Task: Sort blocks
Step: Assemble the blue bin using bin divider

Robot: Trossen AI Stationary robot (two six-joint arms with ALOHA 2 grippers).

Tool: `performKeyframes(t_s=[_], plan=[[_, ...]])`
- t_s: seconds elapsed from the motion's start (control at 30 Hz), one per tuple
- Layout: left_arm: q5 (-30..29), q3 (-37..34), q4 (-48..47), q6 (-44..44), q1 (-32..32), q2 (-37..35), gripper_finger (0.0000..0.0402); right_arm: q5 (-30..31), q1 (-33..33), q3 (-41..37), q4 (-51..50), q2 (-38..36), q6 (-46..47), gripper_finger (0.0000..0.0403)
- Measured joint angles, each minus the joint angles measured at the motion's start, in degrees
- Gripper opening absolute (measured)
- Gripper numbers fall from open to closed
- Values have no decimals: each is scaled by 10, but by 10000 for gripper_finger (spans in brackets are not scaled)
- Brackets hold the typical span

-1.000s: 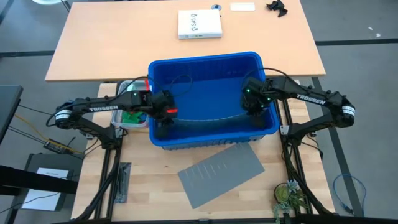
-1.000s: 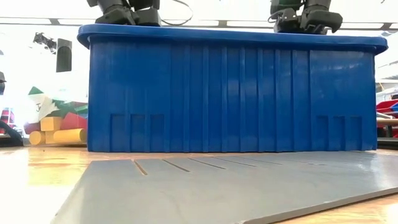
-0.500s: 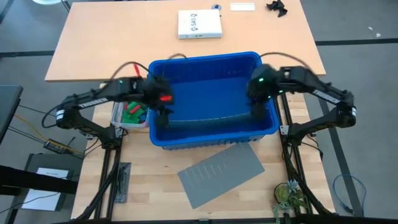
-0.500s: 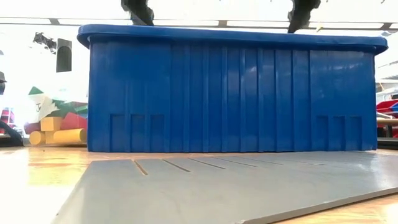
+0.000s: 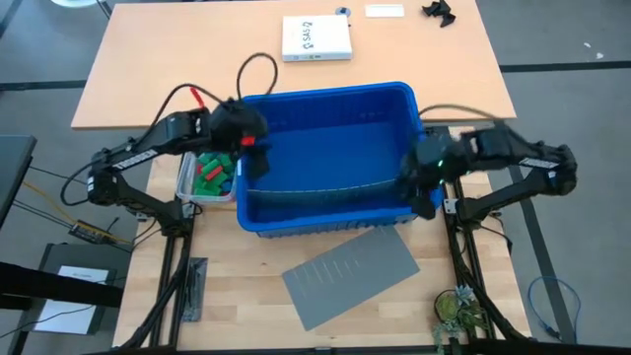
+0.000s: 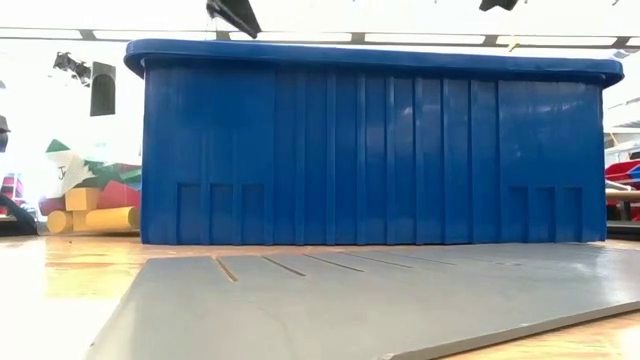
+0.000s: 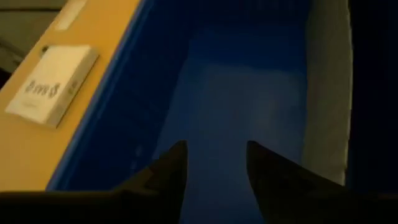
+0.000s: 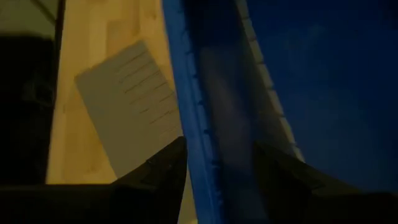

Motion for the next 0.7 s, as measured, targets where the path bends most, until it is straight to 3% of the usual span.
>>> performKeyframes(t_s=[0.3, 0.7], plan=[[147, 0, 104, 57, 155, 77, 199, 14, 22, -125, 145, 24, -61, 207], [221, 71, 146, 196, 297, 233, 228, 18, 22, -158, 193, 70, -67, 229]])
